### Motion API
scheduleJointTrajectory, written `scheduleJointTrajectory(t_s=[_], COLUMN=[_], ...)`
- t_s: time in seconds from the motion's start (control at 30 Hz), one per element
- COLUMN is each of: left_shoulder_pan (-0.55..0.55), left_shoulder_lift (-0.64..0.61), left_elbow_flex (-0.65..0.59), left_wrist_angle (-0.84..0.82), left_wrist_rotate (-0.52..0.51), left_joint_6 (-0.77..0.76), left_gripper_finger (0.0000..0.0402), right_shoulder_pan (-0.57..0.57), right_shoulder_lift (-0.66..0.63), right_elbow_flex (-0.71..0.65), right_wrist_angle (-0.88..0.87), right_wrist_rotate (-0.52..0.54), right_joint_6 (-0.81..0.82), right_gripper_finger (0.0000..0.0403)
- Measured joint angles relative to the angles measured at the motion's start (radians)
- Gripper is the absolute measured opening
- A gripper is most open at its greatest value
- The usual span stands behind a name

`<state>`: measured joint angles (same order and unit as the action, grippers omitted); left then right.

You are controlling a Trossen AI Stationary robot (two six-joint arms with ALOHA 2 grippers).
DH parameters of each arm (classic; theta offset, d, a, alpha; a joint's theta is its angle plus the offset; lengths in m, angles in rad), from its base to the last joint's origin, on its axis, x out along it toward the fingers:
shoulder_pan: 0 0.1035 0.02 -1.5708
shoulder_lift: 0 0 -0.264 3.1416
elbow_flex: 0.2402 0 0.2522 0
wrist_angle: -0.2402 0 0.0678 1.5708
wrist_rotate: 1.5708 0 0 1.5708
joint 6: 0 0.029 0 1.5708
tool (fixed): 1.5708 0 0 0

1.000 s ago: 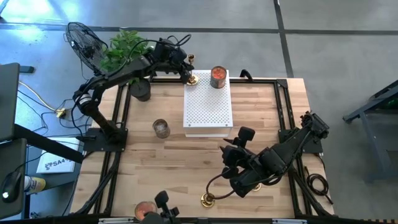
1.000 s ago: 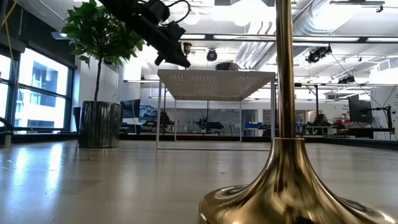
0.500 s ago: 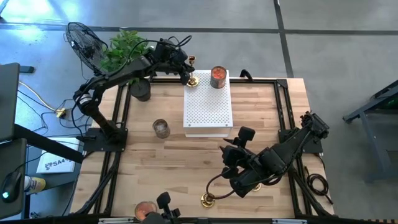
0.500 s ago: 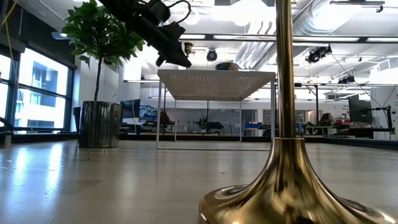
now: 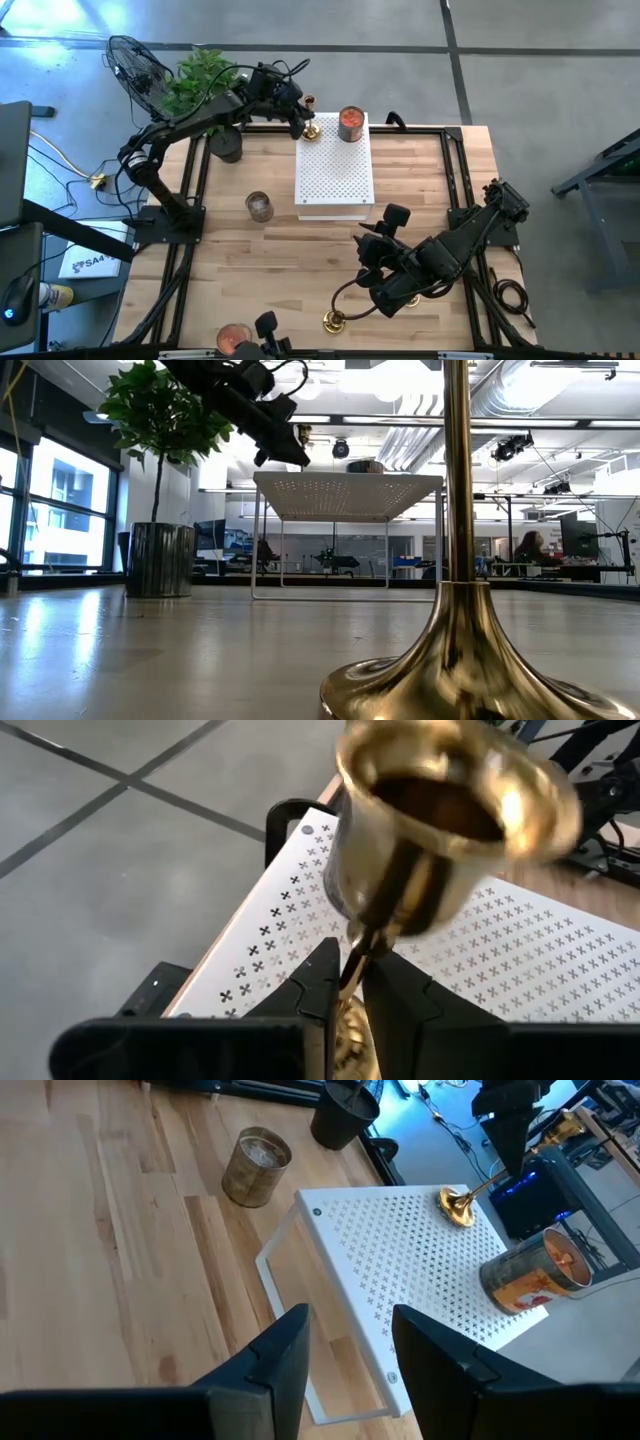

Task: Pick & Place candle stick holders
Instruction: Put the top gold candle holder on the shelf

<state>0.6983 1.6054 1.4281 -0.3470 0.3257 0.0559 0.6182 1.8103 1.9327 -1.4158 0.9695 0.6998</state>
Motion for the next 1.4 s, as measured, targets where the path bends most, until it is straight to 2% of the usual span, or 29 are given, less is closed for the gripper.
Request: scheduleJointTrajectory(t_s=[0.2, 0.4, 0.67, 0.8, 1.3, 1.4], left_shoulder_pan=[0.0, 0.0, -0.007, -0.007, -0.007, -0.007], left_shoulder_lift=[0.0, 0.001, 0.001, 0.001, 0.001, 0.001], left_elbow_flex=[0.0, -0.001, -0.001, -0.001, -0.001, -0.001], left_wrist_angle=[-0.003, 0.001, -0.003, -0.012, -0.011, -0.011], left_wrist_rotate=[0.01, 0.077, 0.072, 0.032, 0.03, 0.029], left_joint_6=[0.0, 0.0, -0.008, -0.006, -0.008, -0.008], left_gripper_finger=[0.0044, 0.0046, 0.0046, 0.0047, 0.0047, 0.0059], right_shoulder_pan=[0.0, 0.0, 0.0, 0.0, 0.0, 0.0], right_shoulder_lift=[0.0, 0.0, 0.0, 0.0, 0.0, 0.0], right_elbow_flex=[0.0, 0.0, 0.0, 0.0, 0.0, 0.0], right_wrist_angle=[0.0, 0.0, 0.0, -0.001, -0.01, -0.01], right_wrist_rotate=[-0.011, -0.011, -0.011, -0.011, -0.011, -0.011], right_joint_6=[0.0, 0.0, 0.0, 0.0, 0.0, 0.0], right_gripper_finger=[0.014, 0.014, 0.014, 0.014, 0.014, 0.014])
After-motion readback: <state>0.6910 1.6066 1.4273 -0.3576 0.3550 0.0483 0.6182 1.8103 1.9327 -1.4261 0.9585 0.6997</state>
